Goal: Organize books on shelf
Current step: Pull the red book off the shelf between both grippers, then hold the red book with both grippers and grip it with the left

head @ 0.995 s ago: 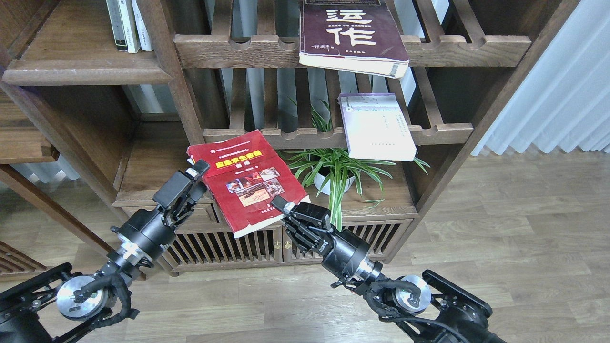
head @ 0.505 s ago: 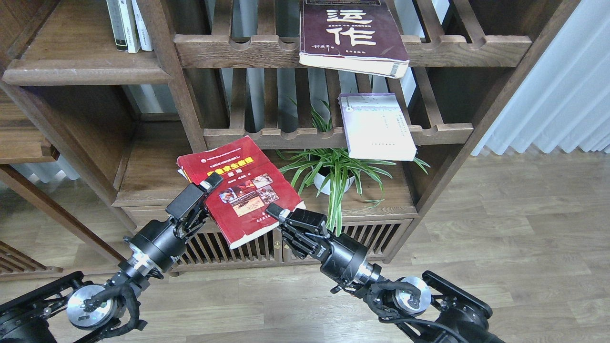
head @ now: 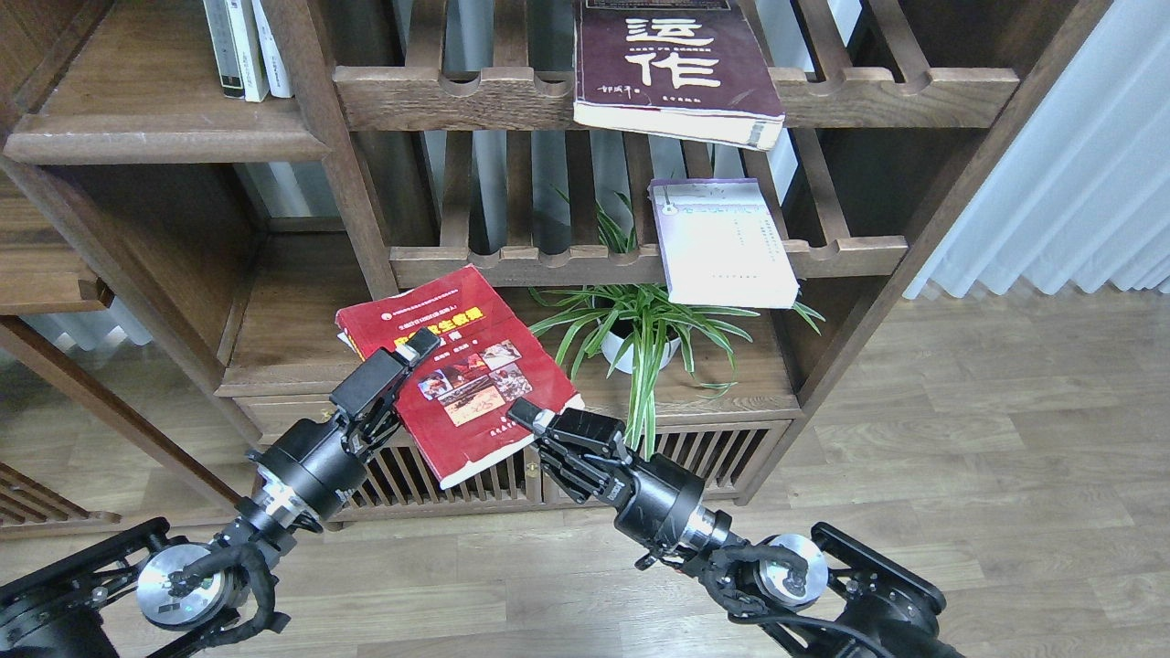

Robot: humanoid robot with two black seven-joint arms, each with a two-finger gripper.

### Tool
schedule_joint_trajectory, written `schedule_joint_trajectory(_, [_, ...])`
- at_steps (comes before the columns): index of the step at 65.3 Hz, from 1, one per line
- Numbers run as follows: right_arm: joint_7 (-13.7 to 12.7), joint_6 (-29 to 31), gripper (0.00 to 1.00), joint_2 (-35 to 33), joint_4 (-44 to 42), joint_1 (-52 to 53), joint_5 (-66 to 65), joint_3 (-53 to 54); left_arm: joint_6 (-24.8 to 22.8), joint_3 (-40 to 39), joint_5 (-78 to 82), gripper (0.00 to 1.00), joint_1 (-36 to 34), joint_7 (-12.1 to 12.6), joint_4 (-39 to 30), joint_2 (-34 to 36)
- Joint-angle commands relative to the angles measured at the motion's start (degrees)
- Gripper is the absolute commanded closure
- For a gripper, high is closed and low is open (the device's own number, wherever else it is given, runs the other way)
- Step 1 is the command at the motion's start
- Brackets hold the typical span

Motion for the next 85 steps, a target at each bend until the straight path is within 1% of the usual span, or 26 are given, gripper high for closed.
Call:
schedule_joint_trajectory(1, [-0.3,0.0,0.95,0.08,0.0,0.02,-0.35,-0.36,0.0,-0.1,0.08,0.5,0.5,-0.09,0.05,0.13])
schedule_joint_trajectory(4, [-0.3,0.0,0.95,0.08,0.0,0.02,-0.44,-0.45,0.0,-0.1,0.08,0.57,0.5,-0.09,0.05,-0.05])
schedule_joint_trajectory(8, [-0.3,0.0,0.95,0.17,0.0,0.02,-0.44,-0.45,0.0,-0.01,0.08,0.61,0.5,-0.01,0.05,-0.22])
schedule_joint_trajectory(13, [-0.3,0.0,0.95,0.17,0.0,0.02,-0.61,-0.45,0.0,0.08,0.26,0.71,0.59,0.08,0.31,-0.4])
schedule_joint_trajectory(14, [-0.3,0.0,0.95,0.17,0.0,0.02,-0.7,-0.45,0.0,0.08,0.35,0.74,0.59,0.08,0.31,-0.31])
schedule_joint_trajectory(15, [-0.3,0.0,0.95,0.17,0.0,0.02,-0.7,-0.45,0.0,0.08,0.35,0.76,0.68,-0.01,0.31,-0.31])
schedule_joint_trajectory(16, [-0.3,0.0,0.95,0.17,0.0,0.02,-0.79,-0.45,0.0,0.17,0.61,0.86,0.77,-0.01,0.57,-0.4])
schedule_joint_trajectory(17, [-0.3,0.0,0.95,0.17,0.0,0.02,-0.79,-0.45,0.0,0.17,0.7,0.89,0.77,-0.01,0.57,-0.4])
schedule_joint_trajectory(18, [-0.3,0.0,0.95,0.17,0.0,0.02,-0.79,-0.45,0.0,0.25,0.79,0.9,0.77,-0.01,0.57,-0.49])
schedule_joint_trajectory(24, [-0.3,0.0,0.95,0.17,0.0,0.02,-0.88,-0.45,0.0,0.25,1.31,0.91,0.77,-0.01,0.57,-0.4])
schedule_joint_trajectory(44, [-0.21,0.0,0.93,0.17,-0.08,-0.34,-1.05,-0.45,0.0,0.34,1.75,0.91,1.21,-0.09,0.57,-0.22])
schedule_joint_trajectory(49, [-0.12,0.0,0.87,0.17,-0.17,-0.6,-1.05,-0.36,0.0,0.34,2.02,0.91,1.21,-0.09,0.57,-0.31])
schedule_joint_trajectory(52, [0.14,0.0,0.83,0.17,-0.17,-0.6,-1.14,-0.36,0.0,0.34,2.02,0.91,1.21,-0.09,0.57,-0.31])
schedule_joint_trajectory(54, [0.32,0.0,0.77,0.26,-0.17,-0.6,-1.23,-0.36,0.0,0.34,2.02,0.91,1.29,-0.09,0.57,-0.31])
schedule_joint_trajectory(60, [0.49,0.0,0.72,0.26,-0.26,-0.86,-1.23,-0.36,0.0,0.34,2.1,0.91,1.29,-0.09,0.66,-0.31])
schedule_joint_trajectory(63, [0.67,0.0,0.67,0.35,-0.26,-1.04,-1.23,-0.36,0.0,0.25,2.1,0.9,1.29,-0.09,0.66,-0.31])
schedule_joint_trajectory(64, [0.76,0.0,0.63,0.43,-0.26,-1.21,-1.23,-0.36,0.0,0.25,2.1,0.9,1.29,-0.09,0.75,-0.31])
schedule_joint_trajectory(66, [0.85,0.0,0.58,0.44,-0.26,-1.22,-1.32,-0.36,0.0,0.25,2.1,0.9,1.29,-0.09,0.75,-0.31])
schedule_joint_trajectory(67, [1.11,0.0,0.49,0.61,-0.35,-1.22,-1.67,-0.36,0.0,0.25,2.1,0.9,1.29,-0.09,0.75,-0.4])
schedule_joint_trajectory(68, [1.2,0.0,0.45,0.61,-0.43,-1.22,-1.84,-0.27,0.0,0.17,2.1,0.9,1.29,-0.09,0.75,-0.4])
schedule_joint_trajectory(71, [1.72,0.0,0.39,0.61,-0.52,-1.22,-2.28,-0.18,0.0,0.17,2.1,0.9,1.29,-0.09,0.75,-0.31])
schedule_joint_trajectory(74, [2.34,0.0,0.36,0.61,-0.7,-1.3,-2.55,-0.1,0.0,0.08,2.1,0.9,1.29,-0.09,0.84,-0.31])
schedule_joint_trajectory(79, [3.65,0.0,0.36,0.61,-0.87,-1.39,-2.63,-0.1,0.0,0.08,2.1,0.9,1.29,-0.09,0.84,-0.14])
schedule_joint_trajectory(82, [4.18,0.0,0.37,0.52,-0.87,-1.39,-2.72,-0.1,0.0,0.08,2.1,0.9,1.29,-0.09,0.84,-0.05])
schedule_joint_trajectory(85, [4.54,0.0,0.42,0.44,-0.87,-1.39,-2.64,-0.1,0.0,0.08,2.1,0.9,1.29,-0.09,0.84,-0.05])
